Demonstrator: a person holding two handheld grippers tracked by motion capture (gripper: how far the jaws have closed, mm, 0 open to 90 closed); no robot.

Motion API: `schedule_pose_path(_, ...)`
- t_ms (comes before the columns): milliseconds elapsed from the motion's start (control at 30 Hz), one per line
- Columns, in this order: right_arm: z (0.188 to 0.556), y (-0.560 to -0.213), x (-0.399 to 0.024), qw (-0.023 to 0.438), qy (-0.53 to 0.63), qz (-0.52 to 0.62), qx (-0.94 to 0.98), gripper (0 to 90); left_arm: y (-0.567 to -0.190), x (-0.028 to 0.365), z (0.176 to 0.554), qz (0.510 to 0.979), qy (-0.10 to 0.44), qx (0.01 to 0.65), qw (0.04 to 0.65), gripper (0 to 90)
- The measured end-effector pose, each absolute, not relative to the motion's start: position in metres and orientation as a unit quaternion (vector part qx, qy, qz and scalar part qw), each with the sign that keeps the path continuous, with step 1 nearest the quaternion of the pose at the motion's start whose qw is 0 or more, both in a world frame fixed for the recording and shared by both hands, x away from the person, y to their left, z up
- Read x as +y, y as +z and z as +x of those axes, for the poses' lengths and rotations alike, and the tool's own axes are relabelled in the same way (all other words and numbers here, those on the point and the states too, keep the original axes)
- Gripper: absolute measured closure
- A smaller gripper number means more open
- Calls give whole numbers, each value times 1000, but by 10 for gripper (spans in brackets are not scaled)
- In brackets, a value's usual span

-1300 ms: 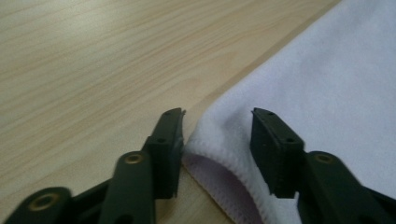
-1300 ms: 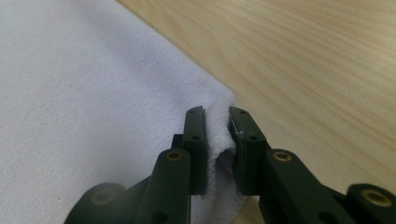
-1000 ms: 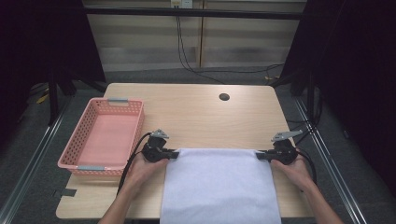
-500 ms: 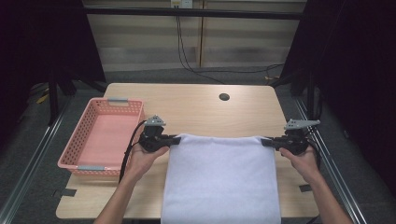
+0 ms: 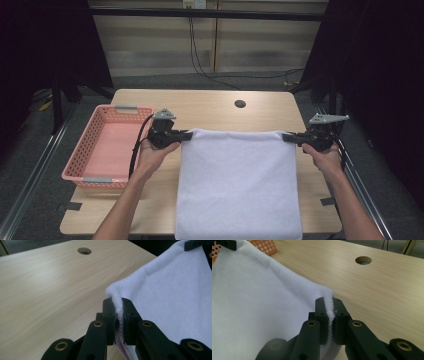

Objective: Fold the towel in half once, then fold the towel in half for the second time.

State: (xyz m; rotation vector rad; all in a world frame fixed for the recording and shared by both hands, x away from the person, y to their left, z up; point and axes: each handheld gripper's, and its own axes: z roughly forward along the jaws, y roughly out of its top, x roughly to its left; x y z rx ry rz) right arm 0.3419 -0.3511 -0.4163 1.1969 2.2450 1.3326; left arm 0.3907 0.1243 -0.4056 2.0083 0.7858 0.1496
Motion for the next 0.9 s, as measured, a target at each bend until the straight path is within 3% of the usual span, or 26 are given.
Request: schedule_pose_path(900, 407, -387, -350, 169, 487, 435, 738, 857, -384, 129, 434, 788, 105, 347, 498, 828)
